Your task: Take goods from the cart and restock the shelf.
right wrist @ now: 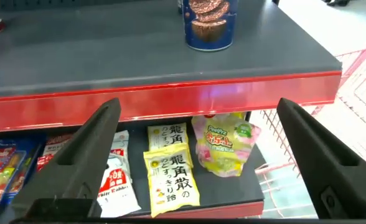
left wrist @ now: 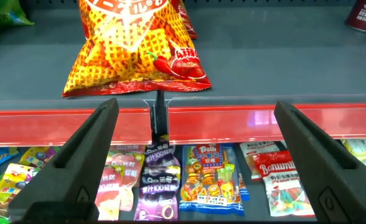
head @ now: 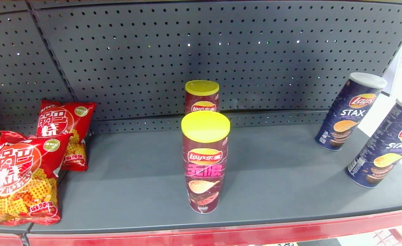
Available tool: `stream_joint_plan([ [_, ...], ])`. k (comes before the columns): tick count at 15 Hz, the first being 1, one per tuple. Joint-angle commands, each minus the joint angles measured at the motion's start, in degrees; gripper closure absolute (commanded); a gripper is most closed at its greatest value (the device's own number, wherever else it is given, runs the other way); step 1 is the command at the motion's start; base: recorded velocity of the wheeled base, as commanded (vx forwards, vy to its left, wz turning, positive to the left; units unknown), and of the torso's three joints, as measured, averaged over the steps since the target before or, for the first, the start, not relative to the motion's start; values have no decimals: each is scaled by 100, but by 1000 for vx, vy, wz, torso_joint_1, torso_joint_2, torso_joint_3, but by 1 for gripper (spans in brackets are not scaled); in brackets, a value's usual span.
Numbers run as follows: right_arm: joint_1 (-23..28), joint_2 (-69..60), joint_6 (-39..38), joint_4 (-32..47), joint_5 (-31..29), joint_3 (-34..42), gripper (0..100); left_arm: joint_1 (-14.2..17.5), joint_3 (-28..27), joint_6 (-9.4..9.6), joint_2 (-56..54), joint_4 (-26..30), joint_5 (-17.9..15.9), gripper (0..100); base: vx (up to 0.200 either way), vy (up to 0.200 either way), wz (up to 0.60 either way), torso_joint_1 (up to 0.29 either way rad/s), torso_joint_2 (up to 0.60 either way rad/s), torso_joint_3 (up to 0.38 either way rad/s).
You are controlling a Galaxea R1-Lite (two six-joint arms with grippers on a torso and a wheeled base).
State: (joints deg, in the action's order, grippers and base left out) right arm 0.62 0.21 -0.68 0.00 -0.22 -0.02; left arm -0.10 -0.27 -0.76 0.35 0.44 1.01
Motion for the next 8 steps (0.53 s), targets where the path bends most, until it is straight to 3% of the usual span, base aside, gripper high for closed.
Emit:
stream_joint_plan([
  [1,-9,32,42,9,66,2,0,1,0,-4,9,0,4,0,0,0,0,0,0,0],
  [8,-36,-12,42,0,198,2,0,1,-8,-4,9,0,4,0,0,0,0,0,0,0],
])
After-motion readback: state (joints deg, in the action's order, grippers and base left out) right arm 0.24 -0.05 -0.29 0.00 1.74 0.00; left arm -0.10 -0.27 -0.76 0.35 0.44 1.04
